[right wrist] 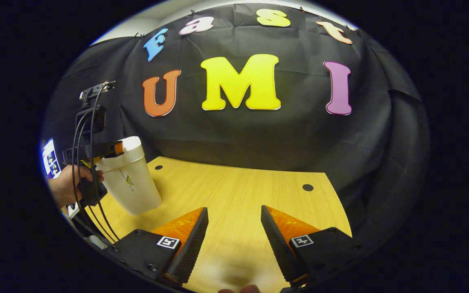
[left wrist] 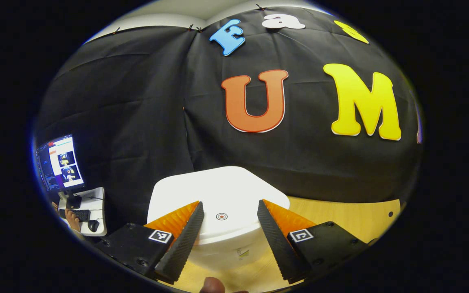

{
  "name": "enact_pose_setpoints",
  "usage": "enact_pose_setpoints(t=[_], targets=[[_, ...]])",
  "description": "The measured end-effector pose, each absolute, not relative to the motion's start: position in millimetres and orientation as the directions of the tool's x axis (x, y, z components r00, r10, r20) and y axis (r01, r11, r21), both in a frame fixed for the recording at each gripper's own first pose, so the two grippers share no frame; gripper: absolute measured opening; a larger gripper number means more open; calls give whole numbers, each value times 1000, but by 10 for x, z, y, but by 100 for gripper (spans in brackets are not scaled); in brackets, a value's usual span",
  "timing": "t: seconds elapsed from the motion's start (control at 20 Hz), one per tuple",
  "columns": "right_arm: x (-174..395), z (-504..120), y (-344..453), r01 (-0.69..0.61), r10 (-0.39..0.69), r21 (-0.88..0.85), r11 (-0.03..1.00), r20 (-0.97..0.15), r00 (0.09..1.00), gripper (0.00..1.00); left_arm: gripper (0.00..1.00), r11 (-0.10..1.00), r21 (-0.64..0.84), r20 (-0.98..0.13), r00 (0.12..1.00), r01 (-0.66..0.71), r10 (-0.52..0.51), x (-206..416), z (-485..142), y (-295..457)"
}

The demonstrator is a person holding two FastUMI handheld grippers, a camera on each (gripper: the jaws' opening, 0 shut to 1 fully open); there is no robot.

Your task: Press the lid of the desktop garbage bin to open it, pick up the crumpled paper on the desktop and throw it into the bin, then pick up the pop can on the desktop and drop it into the bin, and finally close the garbage bin lid.

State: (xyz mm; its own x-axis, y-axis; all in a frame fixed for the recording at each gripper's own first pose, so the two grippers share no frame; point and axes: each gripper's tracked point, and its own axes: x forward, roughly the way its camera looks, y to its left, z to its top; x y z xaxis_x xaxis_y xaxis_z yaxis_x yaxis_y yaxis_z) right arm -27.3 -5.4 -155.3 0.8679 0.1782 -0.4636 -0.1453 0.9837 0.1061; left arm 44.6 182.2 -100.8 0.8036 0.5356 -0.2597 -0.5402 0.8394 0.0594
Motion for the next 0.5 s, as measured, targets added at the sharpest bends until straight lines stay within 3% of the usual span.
enact_pose_setpoints(t=[0.2, 0.5], targets=[[-185, -1355, -98, -115, 140, 83, 990, -414, 900, 83, 89, 906, -8, -184, 891, -424, 415, 561, -613, 1565], [-58, -943, -246, -21, 39, 62, 998, -308, 951, 83, 89, 973, 7, -65, 970, -232, 232, 511, -56, 1069]])
